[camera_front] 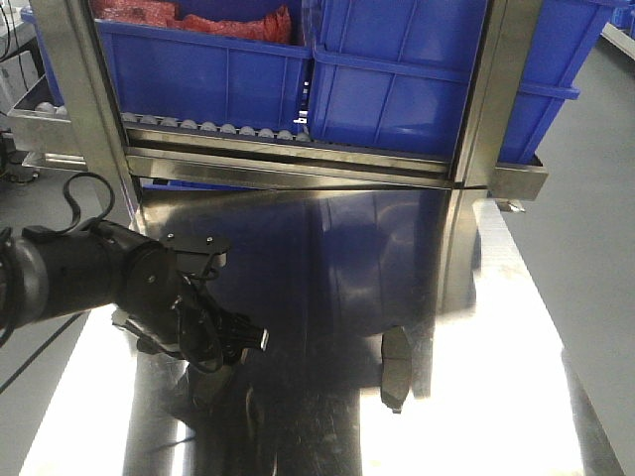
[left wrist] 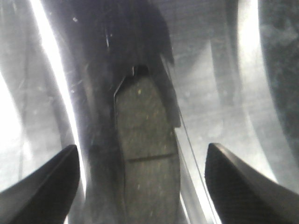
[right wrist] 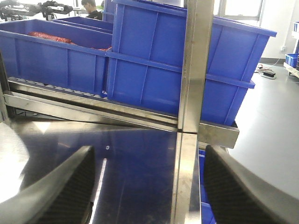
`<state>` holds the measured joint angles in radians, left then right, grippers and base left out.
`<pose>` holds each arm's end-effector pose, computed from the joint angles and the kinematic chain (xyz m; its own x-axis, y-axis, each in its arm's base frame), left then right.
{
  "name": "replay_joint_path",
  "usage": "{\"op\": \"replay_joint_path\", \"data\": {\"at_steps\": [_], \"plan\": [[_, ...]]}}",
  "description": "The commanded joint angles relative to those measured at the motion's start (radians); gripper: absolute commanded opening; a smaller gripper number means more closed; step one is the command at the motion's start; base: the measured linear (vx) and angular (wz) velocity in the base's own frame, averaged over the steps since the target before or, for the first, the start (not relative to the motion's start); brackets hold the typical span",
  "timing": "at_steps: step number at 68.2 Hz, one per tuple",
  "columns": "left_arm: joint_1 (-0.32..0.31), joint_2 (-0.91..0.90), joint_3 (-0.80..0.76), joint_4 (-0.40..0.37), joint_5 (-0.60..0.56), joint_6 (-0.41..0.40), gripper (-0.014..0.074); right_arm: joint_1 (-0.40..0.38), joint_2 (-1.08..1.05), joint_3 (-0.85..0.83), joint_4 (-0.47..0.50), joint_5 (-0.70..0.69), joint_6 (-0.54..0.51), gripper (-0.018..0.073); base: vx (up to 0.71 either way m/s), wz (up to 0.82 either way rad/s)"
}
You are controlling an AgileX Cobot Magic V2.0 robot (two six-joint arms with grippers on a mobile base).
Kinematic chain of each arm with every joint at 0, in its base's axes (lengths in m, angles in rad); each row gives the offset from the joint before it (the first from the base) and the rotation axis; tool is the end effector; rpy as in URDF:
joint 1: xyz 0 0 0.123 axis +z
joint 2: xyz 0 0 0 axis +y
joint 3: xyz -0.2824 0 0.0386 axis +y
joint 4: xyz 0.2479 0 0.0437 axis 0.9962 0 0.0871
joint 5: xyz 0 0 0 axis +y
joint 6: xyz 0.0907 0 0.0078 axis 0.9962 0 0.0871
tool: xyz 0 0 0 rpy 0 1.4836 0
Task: Move and align brake pads A on conveyor
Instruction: 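Lower the open left gripper over the nearer brake pad on the table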
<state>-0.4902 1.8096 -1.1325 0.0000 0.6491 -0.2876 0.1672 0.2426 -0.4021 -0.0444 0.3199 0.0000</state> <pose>0.3127 -0.1669 0.1809 -0.9334 0.1766 -0.3124 0.2149 0.9723 -0.0924 0.0631 0.0093 0.3041 -0.0653 -0.0538 -0.9964 -0.1556 0.9869 -0.0430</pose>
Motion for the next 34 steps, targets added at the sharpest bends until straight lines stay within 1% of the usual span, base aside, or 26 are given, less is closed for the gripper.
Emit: {"op": "replay_joint_path", "data": {"at_steps": [1,11,21,30,34], "plan": [[-0.006,-0.013,-0.072,0.0,0.018,-0.012,0.0545,-0.005,0.014,-0.024,-0.004,-0.075,0.0,0.0484,0.0,0.0],[-0.006,0.04,-0.142,0.012,0.102,-0.012,0.0545,-0.005,0.014,-0.024,-0.004,-0.075,0.0,0.0484,0.0,0.0],[-0.007,0.083,-0.196,0.0,0.173,-0.012,0.0545,-0.005,0.014,-0.024,-0.004,-0.075,0.0,0.0484,0.0,0.0],[-0.007,0.107,-0.207,0.0,0.203,-0.012,0.0545,-0.005,0.014,-0.024,-0.004,-0.075,0.0,0.0484,0.0,0.0],[-0.008,0.116,-0.208,-0.012,0.209,-0.013,0.0542,-0.005,0.014,-0.024,-0.004,-0.075,0.0,0.0484,0.0,0.0]]}}
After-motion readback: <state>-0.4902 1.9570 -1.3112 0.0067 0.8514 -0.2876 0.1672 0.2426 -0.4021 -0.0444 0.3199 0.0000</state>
